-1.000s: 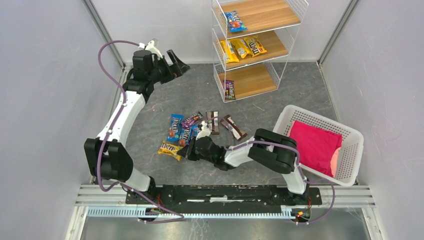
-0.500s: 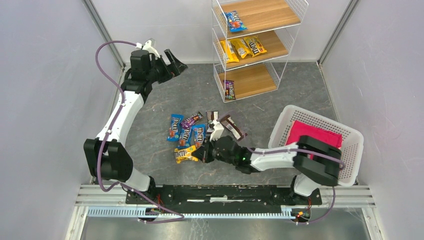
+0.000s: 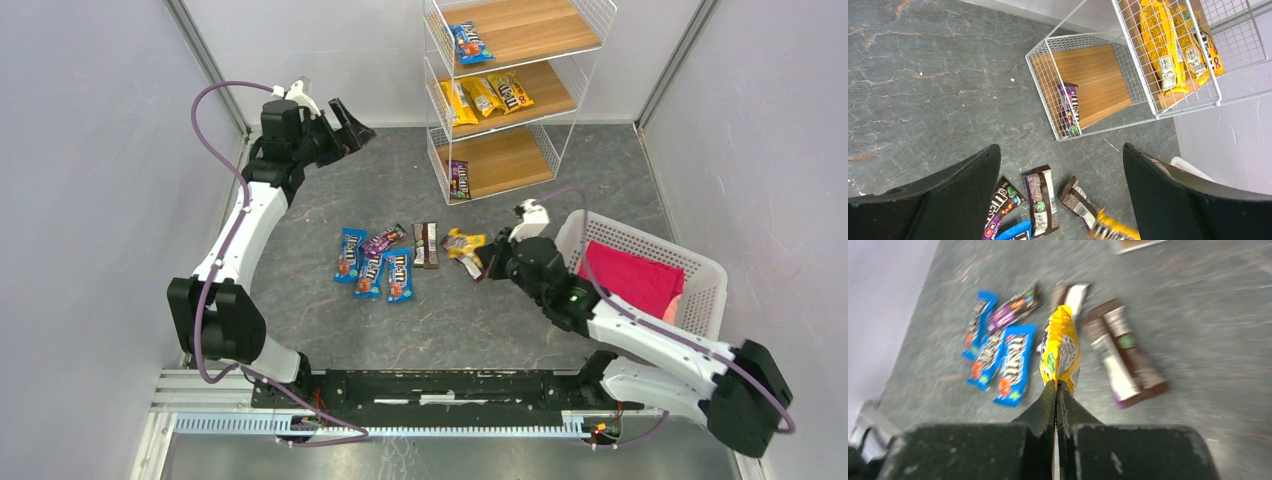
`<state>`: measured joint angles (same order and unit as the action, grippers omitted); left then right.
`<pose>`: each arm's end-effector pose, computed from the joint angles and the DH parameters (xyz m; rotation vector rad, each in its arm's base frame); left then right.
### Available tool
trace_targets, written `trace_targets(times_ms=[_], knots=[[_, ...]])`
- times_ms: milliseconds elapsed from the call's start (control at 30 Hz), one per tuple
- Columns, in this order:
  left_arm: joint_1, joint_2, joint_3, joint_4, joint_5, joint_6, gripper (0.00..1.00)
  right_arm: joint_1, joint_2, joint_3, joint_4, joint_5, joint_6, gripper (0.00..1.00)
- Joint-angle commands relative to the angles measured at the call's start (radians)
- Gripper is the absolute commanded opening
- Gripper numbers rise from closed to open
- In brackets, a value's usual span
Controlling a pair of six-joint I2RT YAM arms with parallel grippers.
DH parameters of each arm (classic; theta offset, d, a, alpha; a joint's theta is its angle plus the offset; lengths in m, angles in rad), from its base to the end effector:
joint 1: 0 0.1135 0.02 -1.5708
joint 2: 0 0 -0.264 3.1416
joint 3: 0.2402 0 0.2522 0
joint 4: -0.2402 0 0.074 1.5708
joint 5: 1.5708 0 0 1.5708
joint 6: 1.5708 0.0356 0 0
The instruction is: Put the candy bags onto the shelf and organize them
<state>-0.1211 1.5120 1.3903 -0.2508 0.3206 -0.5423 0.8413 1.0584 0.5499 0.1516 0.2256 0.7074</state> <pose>0.3514 -0.0541 0.3676 -0.2007 1.9879 -0.7452 0.1630 0.1703 0.2388 0.0232 2.0063 0.8092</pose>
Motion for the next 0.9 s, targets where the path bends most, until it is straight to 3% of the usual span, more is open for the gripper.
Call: trace_targets(times_ms=[0, 133, 200, 267, 367, 467, 600, 700, 867], knots=[[-0.010, -0.011, 0.012, 0.044, 0.004, -0.017, 0.97, -0.067, -0.141, 0.116, -0.308, 0.307, -0.101, 0.00], [-0.014, -0.007, 0.012, 0.044, 0.011, -0.019, 0.97, -0.163, -0.182, 0.222, -0.452, 0.462, -0.164, 0.00], [-0.014, -0.006, 0.013, 0.042, 0.015, -0.022, 0.97, -0.231, -0.155, 0.292, -0.498, 0.461, -0.214, 0.00], [-0.015, -0.006, 0.013, 0.043, 0.016, -0.022, 0.97, -0.336, -0.111, 0.359, -0.521, 0.376, -0.251, 0.00], [-0.015, -0.006, 0.011, 0.043, 0.010, -0.018, 0.97, -0.554, -0.043, 0.443, -0.521, 0.078, -0.244, 0.00], [-0.015, -0.003, 0.014, 0.042, 0.009, -0.018, 0.97, -0.738, -0.020, 0.463, -0.434, -0.156, -0.176, 0.00], [-0.015, 0.000, 0.015, 0.041, 0.010, -0.018, 0.97, -0.884, -0.027, 0.428, -0.231, -0.308, -0.009, 0.00], [-0.013, 0.001, 0.016, 0.040, 0.015, -0.018, 0.97, -0.925, -0.013, 0.375, -0.042, -0.367, 0.151, 0.00], [-0.004, -0.001, 0.017, 0.041, 0.015, -0.019, 0.97, -0.927, 0.040, 0.366, 0.164, -0.342, 0.281, 0.00]])
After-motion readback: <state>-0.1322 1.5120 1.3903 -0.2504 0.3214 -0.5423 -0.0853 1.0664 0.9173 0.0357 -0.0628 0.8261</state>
